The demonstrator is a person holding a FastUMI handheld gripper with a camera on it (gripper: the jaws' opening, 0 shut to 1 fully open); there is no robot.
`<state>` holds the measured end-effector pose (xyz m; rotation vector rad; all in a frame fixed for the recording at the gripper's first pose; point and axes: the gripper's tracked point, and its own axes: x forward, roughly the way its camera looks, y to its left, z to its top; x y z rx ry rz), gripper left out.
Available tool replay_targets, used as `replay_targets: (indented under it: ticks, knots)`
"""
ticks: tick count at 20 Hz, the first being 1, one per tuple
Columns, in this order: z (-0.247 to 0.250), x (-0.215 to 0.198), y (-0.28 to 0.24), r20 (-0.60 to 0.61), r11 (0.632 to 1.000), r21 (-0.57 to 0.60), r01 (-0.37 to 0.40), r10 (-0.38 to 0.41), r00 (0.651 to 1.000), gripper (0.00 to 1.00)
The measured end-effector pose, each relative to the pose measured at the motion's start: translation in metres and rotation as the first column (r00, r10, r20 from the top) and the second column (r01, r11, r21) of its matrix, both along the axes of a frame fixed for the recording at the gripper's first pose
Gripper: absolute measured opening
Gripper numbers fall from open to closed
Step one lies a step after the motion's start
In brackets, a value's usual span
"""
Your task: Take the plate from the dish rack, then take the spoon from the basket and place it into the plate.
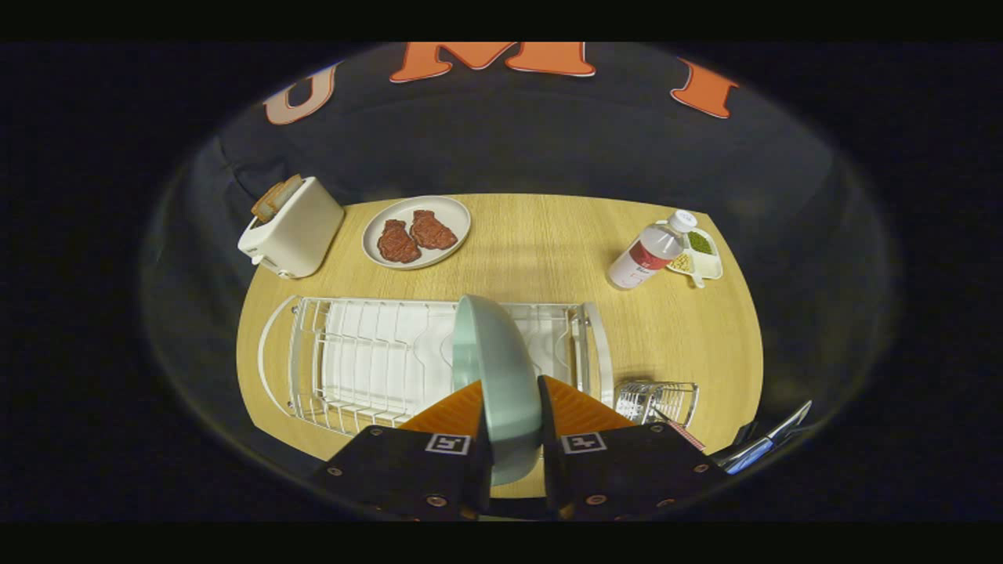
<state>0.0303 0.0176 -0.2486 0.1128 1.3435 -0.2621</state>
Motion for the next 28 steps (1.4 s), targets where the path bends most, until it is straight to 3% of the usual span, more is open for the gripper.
replay_targets:
  ticks: [2,7,11,18,28]
  knots:
    - [0.012,-0.005,0.007,0.013,0.997,0.061,0.037,-0.038,0.999,0.21]
    - [0.028,-0.028,-0.006,0.049,0.997,0.064,0.05,-0.053,0.997,0.21]
    - [0.034,-0.061,-0.001,0.054,0.982,0.168,0.091,-0.101,0.993,0.21]
    - [0.02,-0.129,-0.012,0.053,0.94,0.306,0.153,-0.177,0.983,0.21]
    - [-0.005,-0.207,-0.011,0.063,0.852,0.48,0.211,-0.273,0.96,0.21]
